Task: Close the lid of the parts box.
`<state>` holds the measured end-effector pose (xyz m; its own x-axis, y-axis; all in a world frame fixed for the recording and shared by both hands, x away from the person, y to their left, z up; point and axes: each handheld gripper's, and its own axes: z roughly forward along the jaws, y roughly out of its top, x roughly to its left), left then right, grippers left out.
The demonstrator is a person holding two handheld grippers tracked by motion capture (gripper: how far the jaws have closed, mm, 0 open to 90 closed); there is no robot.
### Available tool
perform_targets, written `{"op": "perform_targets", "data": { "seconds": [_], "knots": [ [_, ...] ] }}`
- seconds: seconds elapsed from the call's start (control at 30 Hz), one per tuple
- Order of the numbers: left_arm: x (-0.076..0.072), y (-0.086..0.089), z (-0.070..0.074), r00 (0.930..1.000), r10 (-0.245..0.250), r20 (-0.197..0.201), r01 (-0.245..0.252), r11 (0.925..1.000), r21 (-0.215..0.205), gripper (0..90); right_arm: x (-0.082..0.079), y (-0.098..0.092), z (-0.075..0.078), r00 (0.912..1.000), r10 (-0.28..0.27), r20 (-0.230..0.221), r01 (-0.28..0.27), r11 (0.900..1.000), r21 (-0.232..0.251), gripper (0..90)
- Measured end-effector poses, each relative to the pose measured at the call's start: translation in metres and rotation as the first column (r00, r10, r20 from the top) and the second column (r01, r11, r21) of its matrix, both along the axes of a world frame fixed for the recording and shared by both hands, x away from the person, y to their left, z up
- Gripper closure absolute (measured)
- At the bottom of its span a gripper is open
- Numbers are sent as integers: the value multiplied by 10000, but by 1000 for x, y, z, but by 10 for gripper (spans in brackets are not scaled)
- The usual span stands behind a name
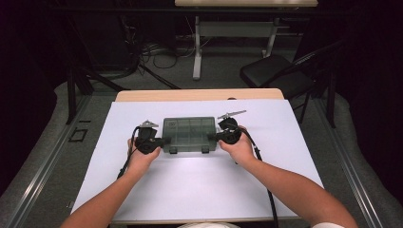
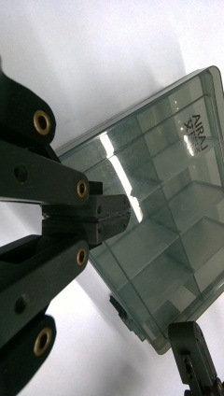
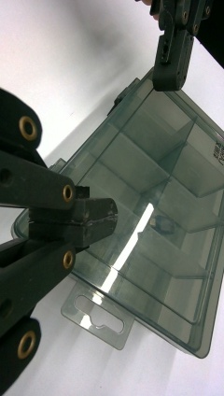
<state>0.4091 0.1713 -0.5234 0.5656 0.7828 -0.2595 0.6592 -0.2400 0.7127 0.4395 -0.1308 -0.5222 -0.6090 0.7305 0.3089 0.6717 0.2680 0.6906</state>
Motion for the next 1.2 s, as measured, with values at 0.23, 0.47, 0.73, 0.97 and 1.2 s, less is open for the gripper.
{"op": "perform_targets", "data": {
  "seconds": [0.23, 0.47, 0.73, 0.97, 1.2],
  "knots": [
    [-1, -1, 0, 9999, -11, 135, 10, 10000, 72, 900, -1, 0, -1, 10000, -75, 63, 74, 9999, 75, 900],
    [1, 0, -1, 9999, -94, 116, 94, 9999, -50, 900, 0, -1, -2, 10000, -55, 18, 54, 9998, 203, 900],
    [0, -1, -2, 9998, -67, 194, 68, 10000, -16, 900, -1, 1, -1, 9997, -138, 220, 135, 9998, 118, 900],
    [-1, 0, 1, 9999, -28, 144, 28, 10000, -21, 813, -7, 0, 4, 9953, -163, 950, 176, 9998, -126, 778],
    [-6, 11, 6, 9993, 165, 321, -156, 9994, -306, 521, -35, -11, 8, 9782, -418, 2032, 416, 9991, 51, 578]
  ]
}}
